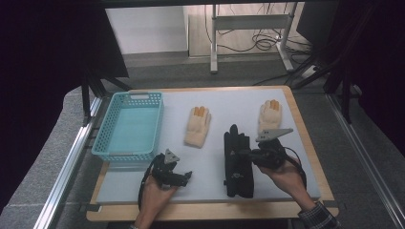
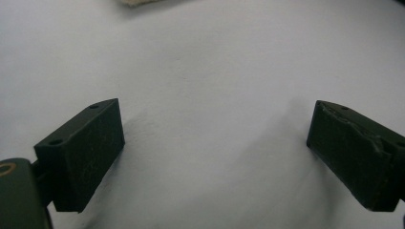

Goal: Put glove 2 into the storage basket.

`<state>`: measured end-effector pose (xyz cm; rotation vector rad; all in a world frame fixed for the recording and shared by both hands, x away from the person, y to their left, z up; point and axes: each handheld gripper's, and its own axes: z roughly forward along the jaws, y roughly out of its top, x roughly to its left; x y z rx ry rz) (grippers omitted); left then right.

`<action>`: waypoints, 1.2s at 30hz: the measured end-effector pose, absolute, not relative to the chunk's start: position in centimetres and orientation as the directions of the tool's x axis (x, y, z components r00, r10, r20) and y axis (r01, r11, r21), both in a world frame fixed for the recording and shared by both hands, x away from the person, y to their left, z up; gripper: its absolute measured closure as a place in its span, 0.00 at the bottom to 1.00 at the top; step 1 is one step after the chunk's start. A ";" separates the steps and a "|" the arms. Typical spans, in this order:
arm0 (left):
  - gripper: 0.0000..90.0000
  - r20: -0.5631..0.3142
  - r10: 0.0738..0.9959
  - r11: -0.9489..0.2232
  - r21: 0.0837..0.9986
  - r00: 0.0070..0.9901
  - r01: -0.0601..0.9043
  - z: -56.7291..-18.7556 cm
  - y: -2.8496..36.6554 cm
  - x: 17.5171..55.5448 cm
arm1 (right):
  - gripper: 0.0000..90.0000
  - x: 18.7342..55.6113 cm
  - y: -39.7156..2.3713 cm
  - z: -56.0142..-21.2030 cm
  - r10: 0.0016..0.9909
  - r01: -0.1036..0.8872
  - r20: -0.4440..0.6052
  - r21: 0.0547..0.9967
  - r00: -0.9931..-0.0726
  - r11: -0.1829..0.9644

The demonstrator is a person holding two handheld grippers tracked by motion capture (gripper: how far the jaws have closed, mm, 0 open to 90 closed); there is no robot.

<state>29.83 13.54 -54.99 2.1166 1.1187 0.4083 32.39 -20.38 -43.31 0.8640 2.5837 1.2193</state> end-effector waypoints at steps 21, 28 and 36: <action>0.06 -0.042 0.815 -0.387 0.703 0.579 0.597 -55.0 13.6 29.8 | 0.49 32.6 -23.5 -47.6 0.678 0.481 0.047 0.741 -0.733 0.468; 0.06 -0.043 0.815 -0.386 0.703 0.578 0.597 -55.0 13.5 29.8 | 0.86 31.2 -26.0 -50.3 0.687 0.514 0.039 0.695 -0.726 0.504; 0.06 -0.046 0.817 -0.381 0.706 0.575 0.597 -55.0 13.5 29.8 | 0.93 30.3 -24.1 -52.4 0.632 0.475 0.048 0.704 -0.774 0.528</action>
